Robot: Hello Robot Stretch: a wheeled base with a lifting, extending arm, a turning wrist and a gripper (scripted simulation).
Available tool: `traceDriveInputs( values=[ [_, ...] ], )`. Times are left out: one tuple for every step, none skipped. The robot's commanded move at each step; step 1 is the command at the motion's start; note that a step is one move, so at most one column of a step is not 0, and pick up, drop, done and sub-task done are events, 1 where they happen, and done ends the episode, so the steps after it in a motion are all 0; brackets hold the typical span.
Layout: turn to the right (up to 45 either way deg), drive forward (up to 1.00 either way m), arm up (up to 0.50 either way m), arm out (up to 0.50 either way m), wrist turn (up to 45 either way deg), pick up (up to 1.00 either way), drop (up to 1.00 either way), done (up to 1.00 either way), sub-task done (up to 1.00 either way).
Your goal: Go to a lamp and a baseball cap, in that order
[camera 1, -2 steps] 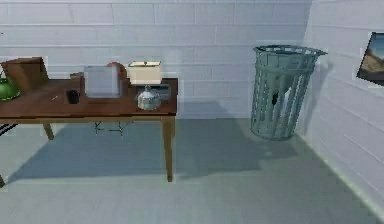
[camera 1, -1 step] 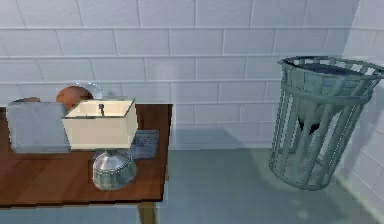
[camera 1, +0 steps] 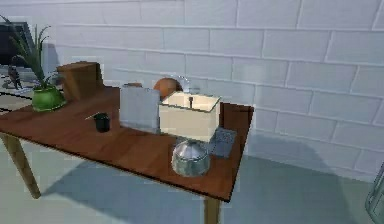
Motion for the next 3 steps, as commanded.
traceDriveInputs(
  values=[
    [0.0, 0.0, 0.0, 0.0, 0.0, 0.0, 0.0, 0.0, 1.0],
    [-45.0, 0.0, 0.0, 0.0, 0.0, 0.0, 0.0, 0.0, 0.0],
    [-45.0, 0.0, 0.0, 0.0, 0.0, 0.0, 0.0, 0.0, 0.0]
  ],
)
